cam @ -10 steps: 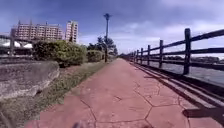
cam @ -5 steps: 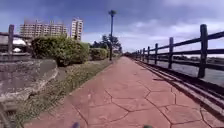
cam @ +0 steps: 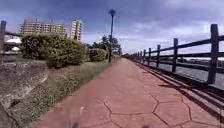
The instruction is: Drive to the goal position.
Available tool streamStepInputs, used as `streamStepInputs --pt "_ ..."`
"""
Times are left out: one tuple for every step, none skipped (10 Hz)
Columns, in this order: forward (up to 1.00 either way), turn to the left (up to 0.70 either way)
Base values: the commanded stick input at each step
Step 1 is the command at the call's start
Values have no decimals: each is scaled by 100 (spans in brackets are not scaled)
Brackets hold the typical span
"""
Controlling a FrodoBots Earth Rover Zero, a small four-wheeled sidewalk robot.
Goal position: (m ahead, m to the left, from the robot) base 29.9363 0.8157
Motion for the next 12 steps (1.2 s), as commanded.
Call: streamStepInputs --pt "70 0" --pt "70 0" --pt "70 0" --pt "70 0" --pt "70 0" --pt "70 0" --pt "70 0" --pt "70 0" --pt "70 0" --pt "70 0" --pt "70 0" --pt "70 0"
